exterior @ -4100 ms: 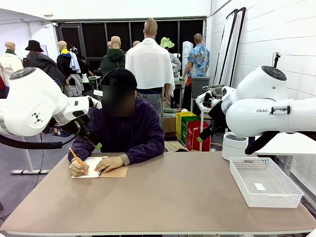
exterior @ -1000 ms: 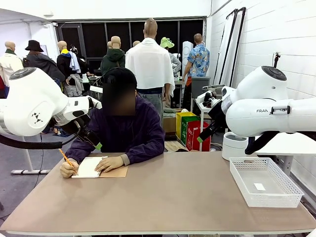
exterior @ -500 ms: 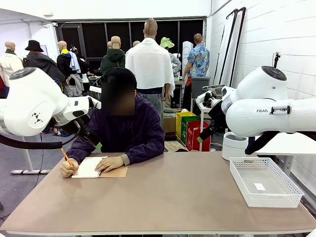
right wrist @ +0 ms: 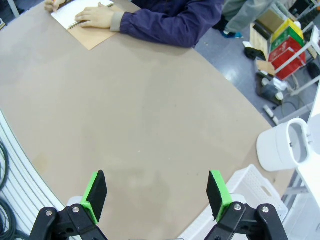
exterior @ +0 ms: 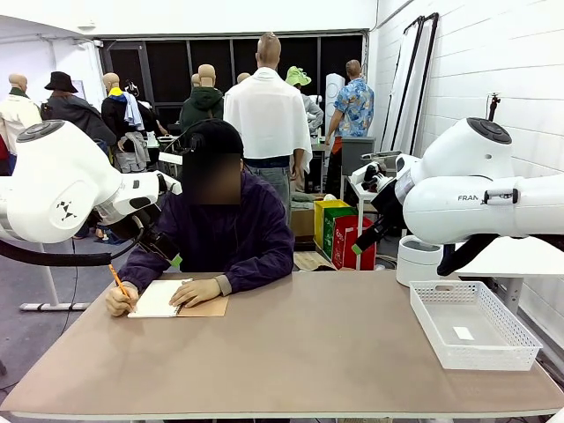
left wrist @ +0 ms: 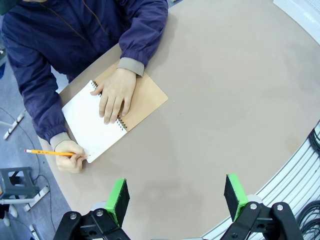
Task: Sort the paper based on its condition.
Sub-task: If a person hands you a paper, place it in the Organizing basket , and if it's crumpled, put it in the Trash can.
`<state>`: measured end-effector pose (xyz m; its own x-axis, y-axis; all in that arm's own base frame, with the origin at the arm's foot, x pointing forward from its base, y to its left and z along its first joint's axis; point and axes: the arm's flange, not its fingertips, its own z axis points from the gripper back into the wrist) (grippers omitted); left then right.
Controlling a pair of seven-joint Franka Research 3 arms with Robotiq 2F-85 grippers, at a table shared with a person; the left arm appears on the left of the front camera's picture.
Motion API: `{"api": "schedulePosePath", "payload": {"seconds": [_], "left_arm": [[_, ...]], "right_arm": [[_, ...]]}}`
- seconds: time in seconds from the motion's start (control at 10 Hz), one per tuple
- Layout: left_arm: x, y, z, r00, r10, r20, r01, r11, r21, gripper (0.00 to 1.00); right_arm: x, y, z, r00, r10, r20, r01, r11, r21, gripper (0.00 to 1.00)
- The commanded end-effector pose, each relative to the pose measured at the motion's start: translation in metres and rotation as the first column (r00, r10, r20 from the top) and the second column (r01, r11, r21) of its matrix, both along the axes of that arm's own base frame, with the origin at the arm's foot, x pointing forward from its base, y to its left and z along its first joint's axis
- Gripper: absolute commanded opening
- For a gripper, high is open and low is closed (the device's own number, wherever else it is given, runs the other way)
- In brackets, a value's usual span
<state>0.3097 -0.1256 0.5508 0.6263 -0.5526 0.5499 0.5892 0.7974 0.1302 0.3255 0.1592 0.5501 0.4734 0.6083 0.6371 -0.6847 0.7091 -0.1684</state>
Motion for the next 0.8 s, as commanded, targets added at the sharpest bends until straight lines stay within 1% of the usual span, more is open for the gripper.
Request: {"api": "schedulePosePath", "payload": {"seconds": [0.0, 0.7], "left_arm": [[-0.0002, 0.0006, -0.0003, 1.000, 0.001, -0.003, -0.001, 1.000, 0.002, 1.00], [-0.0002, 0.0006, -0.0003, 1.000, 0.001, -0.003, -0.001, 1.000, 0.002, 1.00]], "right_arm": [[0.0006, -0.0016, -0.0007, 1.000, 0.004, -0.006, -0.004, 1.000, 0.000, 1.00], [0.0006, -0.0016, -0.0007, 1.000, 0.004, -0.006, -0.004, 1.000, 0.000, 1.00]]}}
